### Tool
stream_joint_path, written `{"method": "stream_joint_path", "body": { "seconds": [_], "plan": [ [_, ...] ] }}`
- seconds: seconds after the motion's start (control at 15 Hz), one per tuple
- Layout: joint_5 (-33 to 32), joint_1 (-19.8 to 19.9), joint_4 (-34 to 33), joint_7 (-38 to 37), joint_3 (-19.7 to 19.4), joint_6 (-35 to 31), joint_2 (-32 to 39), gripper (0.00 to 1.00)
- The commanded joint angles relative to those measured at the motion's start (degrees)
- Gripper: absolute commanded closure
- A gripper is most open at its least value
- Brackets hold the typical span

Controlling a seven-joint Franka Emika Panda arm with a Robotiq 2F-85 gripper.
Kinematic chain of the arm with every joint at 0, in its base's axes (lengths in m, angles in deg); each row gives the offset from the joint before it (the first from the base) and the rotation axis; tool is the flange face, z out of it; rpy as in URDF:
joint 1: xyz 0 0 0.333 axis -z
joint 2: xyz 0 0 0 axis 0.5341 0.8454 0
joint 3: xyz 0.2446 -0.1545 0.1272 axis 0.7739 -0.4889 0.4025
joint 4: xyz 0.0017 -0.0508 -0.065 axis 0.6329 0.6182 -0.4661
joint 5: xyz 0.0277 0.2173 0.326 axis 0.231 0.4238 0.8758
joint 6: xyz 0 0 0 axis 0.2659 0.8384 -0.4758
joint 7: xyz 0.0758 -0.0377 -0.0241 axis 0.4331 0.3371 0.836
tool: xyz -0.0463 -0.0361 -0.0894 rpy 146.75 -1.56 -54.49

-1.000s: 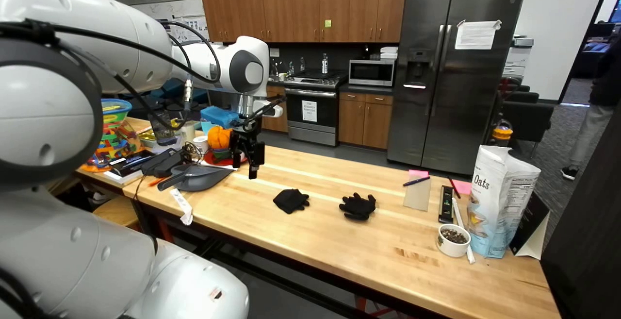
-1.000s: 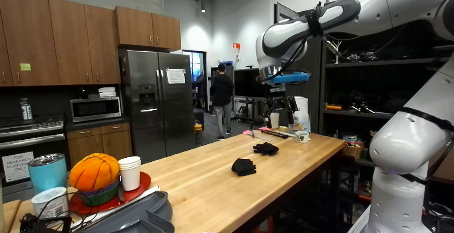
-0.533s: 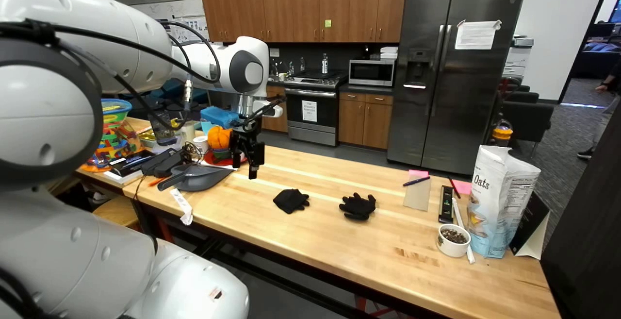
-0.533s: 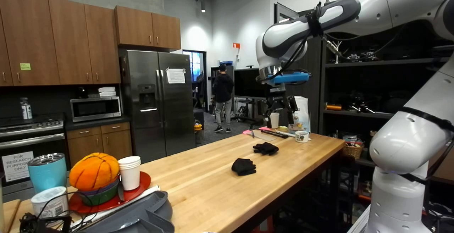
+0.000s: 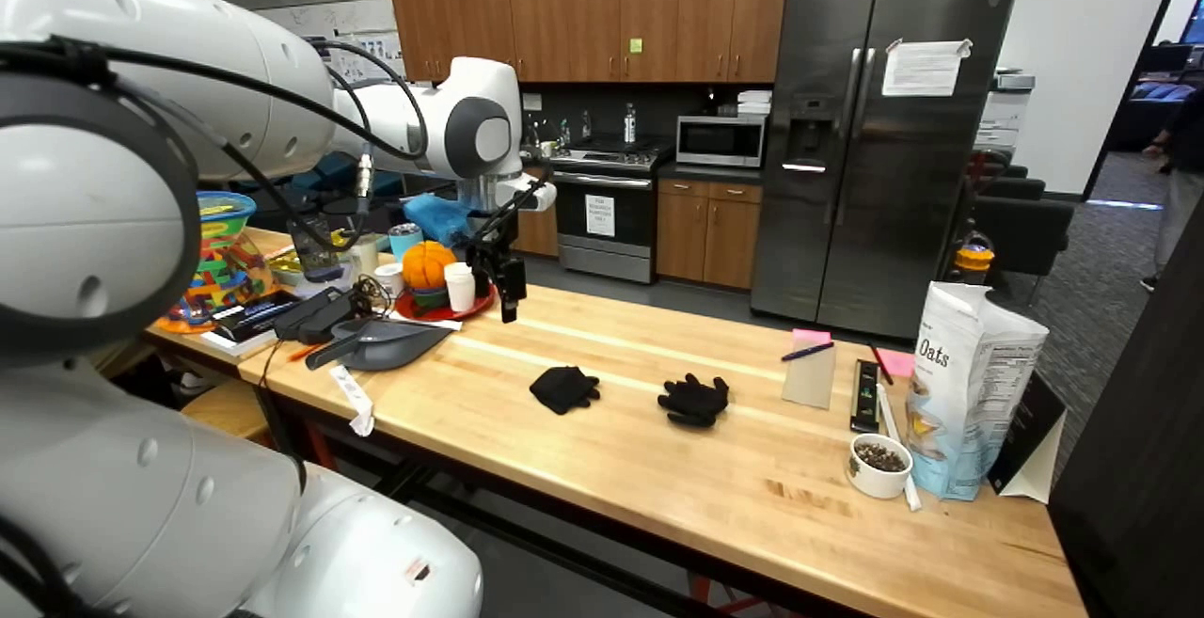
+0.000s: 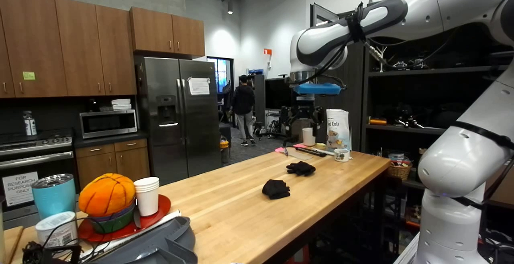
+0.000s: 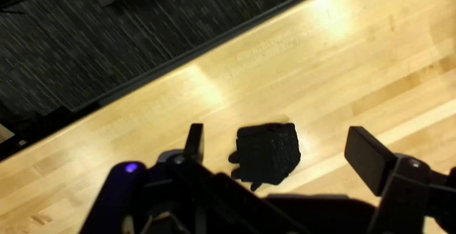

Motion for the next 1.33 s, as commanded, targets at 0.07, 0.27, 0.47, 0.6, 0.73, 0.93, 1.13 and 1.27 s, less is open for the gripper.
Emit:
{"method": "stream_joint_path", "body": {
  "seconds": [0.07, 0.27, 0.47, 0.6, 0.73, 0.93, 1.13, 1.27],
  "plan": [
    [-3.2, 1.9, -3.5, -5.1, 1.2, -7.5, 5.0, 0.00],
    [-5.2, 2.2, -5.8, -8.2, 1.1, -9.8, 10.0, 0.00],
    [-6.8, 1.8, -8.9, -10.9, 0.5, -10.0, 14.8, 0.00],
    [-7.5, 1.4, -11.3, -13.0, 0.1, -9.4, 17.7, 0.00],
    [-7.1, 0.9, -13.7, -14.5, -0.5, -8.9, 20.4, 0.00],
    [-5.1, 0.1, -16.8, -15.8, -1.5, -8.5, 23.2, 0.00],
    [1.5, -0.9, -18.9, -14.4, -3.1, -7.2, 25.3, 0.00],
    [4.5, -1.1, -19.4, -14.3, -3.8, -6.5, 26.2, 0.00]
  ]
}}
